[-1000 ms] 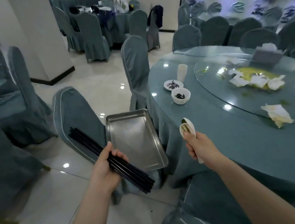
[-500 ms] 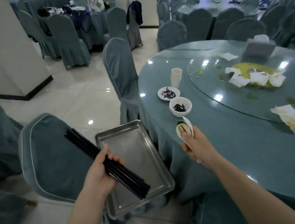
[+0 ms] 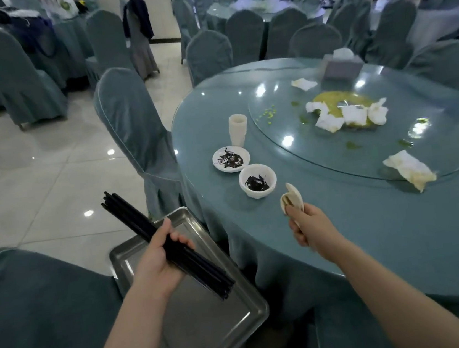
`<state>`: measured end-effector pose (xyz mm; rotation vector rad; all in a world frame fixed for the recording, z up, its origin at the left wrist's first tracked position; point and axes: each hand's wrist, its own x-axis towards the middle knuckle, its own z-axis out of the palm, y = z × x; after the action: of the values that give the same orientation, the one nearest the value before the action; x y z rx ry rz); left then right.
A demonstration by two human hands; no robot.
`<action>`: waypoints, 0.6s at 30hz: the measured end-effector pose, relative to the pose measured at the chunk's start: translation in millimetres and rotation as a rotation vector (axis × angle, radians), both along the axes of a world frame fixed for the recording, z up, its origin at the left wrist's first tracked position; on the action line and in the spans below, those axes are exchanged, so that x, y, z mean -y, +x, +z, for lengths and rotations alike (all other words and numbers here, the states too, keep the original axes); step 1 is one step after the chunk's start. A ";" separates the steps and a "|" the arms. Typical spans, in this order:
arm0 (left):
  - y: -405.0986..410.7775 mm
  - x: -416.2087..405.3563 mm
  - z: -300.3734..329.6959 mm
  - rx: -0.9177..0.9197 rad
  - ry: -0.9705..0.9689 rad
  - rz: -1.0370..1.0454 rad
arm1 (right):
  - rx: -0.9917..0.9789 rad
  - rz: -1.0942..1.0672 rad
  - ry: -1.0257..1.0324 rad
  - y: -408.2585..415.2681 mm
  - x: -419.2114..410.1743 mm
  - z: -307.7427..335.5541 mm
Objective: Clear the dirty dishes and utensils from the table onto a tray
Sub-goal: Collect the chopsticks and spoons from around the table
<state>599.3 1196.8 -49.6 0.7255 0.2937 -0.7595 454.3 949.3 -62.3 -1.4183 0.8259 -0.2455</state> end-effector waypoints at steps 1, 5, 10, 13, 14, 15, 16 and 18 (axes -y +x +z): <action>6.1 5.8 1.8 -0.003 -0.009 -0.019 | 0.004 -0.021 -0.006 0.9 3.9 -0.3; 22.4 29.6 5.7 -0.022 -0.024 -0.106 | -0.011 -0.141 -0.010 -2.7 18.4 -6.1; 32.8 57.9 -1.6 -0.041 0.034 -0.215 | -0.111 -0.220 -0.017 -18.3 39.3 -20.7; 41.8 81.3 -5.3 -0.051 0.068 -0.273 | -0.134 -0.249 -0.010 -20.6 60.0 -30.4; 44.4 90.7 -6.5 -0.044 0.088 -0.291 | -0.141 -0.256 -0.007 -20.6 68.2 -34.7; 47.3 103.4 -9.1 -0.036 0.106 -0.306 | -0.153 -0.261 -0.004 -19.9 79.6 -40.2; 49.8 111.0 -10.7 -0.025 0.122 -0.317 | -0.165 -0.269 -0.003 -18.6 86.8 -44.7; 54.7 131.6 -14.2 0.003 0.162 -0.342 | -0.191 -0.282 -0.003 -14.4 107.5 -54.1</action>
<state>654.0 1065.2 -63.8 0.9445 0.2320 -1.0669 439.9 841.8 -116.5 -1.3399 1.1856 -0.3291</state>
